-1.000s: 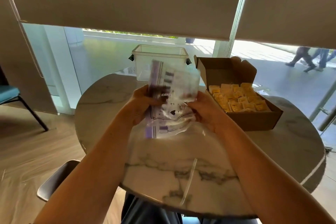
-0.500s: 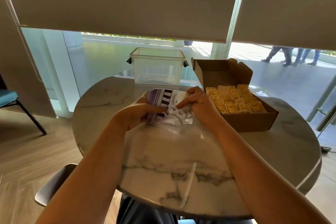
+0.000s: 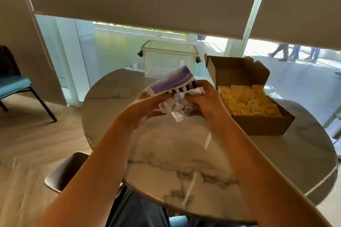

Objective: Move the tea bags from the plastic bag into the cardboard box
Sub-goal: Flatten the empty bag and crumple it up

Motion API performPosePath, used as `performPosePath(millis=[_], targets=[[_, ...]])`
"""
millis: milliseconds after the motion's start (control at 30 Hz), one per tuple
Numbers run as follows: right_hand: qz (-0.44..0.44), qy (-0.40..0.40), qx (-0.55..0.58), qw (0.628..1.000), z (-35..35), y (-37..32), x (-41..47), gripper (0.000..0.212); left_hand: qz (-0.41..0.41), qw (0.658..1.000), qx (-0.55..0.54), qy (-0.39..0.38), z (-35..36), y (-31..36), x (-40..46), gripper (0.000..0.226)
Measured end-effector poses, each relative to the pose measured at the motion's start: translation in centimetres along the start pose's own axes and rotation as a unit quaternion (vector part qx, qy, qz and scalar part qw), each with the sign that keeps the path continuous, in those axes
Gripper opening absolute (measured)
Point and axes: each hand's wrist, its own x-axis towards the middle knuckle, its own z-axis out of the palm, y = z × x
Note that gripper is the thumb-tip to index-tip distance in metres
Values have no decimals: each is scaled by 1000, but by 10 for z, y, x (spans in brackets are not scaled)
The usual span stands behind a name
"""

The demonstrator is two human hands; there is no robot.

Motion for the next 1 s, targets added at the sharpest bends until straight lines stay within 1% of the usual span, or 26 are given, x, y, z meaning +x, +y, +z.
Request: performPosePath(millis=[67,100,167,233,267,333,367,400,433,467,500,533,567,600,633,700,733,767,800,867,900,1000], targets=[[20,-50,92,994,13,-7,-11,35,-4,998,-64,-28,-10,1,-15,33],[23,-83,136,987,20,-12,-19,38,6,996,-86,-31,-17,3,-24,26],[36,-144,239,960,35,-25,-35,41,45,988,-138,-51,-35,8,-44,33],[71,-188,332,922,57,-34,-48,37,92,974,-189,-85,-55,13,-66,46],[98,-203,370,901,72,-37,-56,34,111,964,-216,-110,-66,15,-76,48],[170,-239,418,860,107,-36,-71,27,121,936,-287,-166,-91,18,-97,43],[201,-253,437,839,125,-33,-78,30,116,919,-327,-185,-106,15,-108,41],[227,-263,456,820,143,-31,-86,32,133,931,-313,-135,-124,14,-120,42],[242,-267,459,812,161,-28,-94,29,133,943,-295,-84,-140,12,-136,44],[246,-268,444,818,178,-23,-100,22,121,941,-308,-75,-153,6,-151,47],[235,-264,417,837,193,-18,-105,22,99,930,-341,-97,-161,0,-162,54],[212,-257,384,861,208,-8,-107,34,62,941,-324,-77,-171,-5,-176,63],[175,-255,347,885,222,2,-110,43,50,970,-238,7,-177,-10,-187,67],[139,-258,303,907,235,13,-115,47,39,984,-150,93,-183,-15,-198,64],[105,-267,257,923,246,24,-120,48,30,985,-90,146,-188,-24,-208,58],[71,-288,194,935,267,47,-124,48,3,980,-30,196,-201,-45,-223,40],[81,-303,176,933,274,57,-124,44,-16,977,-9,213,-209,-57,-229,30],[104,-327,166,925,281,66,-123,35,-34,972,9,231,-215,-69,-235,27],[135,-354,162,911,287,74,-120,26,-51,967,27,249,-222,-80,-239,33],[186,-404,141,884,297,93,-113,18,-62,959,26,277,-231,-101,-242,56],[193,-421,110,879,302,104,-108,15,-62,953,25,296,-233,-109,-241,65],[179,-457,-12,871,321,135,-96,31,-64,918,49,388,-245,-141,-225,80]])
